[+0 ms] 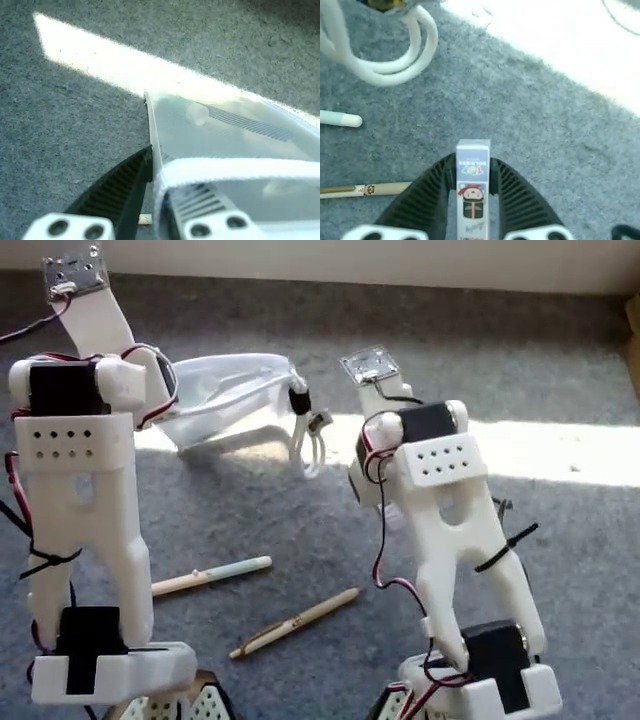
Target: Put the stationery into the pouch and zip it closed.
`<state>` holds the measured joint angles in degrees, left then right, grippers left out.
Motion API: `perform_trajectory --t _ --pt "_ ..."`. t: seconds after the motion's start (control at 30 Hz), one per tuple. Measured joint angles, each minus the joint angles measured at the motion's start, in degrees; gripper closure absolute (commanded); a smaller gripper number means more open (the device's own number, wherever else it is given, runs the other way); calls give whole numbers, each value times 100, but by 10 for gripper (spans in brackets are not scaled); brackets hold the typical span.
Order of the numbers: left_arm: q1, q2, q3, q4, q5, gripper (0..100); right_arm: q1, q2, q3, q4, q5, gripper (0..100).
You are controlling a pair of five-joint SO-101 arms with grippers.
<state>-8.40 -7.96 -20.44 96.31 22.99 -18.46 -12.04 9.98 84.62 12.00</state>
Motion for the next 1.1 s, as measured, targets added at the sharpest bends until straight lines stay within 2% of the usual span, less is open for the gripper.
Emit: perform_trajectory --t 0.2,0.33,0.43,0.6,0.73,0.87,1.1 --pt "0 0 255 -9 0 993 0 -176 1196 -1336 0 993" --pt "0 0 264 -9 0 993 0 396 2031 -2453 0 993" --pt "0 0 264 -9 0 993 132 1037 2092 -2778 0 989" --pt "0 0 264 -9 0 993 255 2022 1591 -2760 35 953" --pt "0 0 264 -9 -9 993 264 2435 967 -2163 35 885" --pt "0 0 264 -9 -44 993 273 2567 615 -1767 35 910" --pt "0 0 264 -9 -44 993 273 2567 571 -1723 35 980"
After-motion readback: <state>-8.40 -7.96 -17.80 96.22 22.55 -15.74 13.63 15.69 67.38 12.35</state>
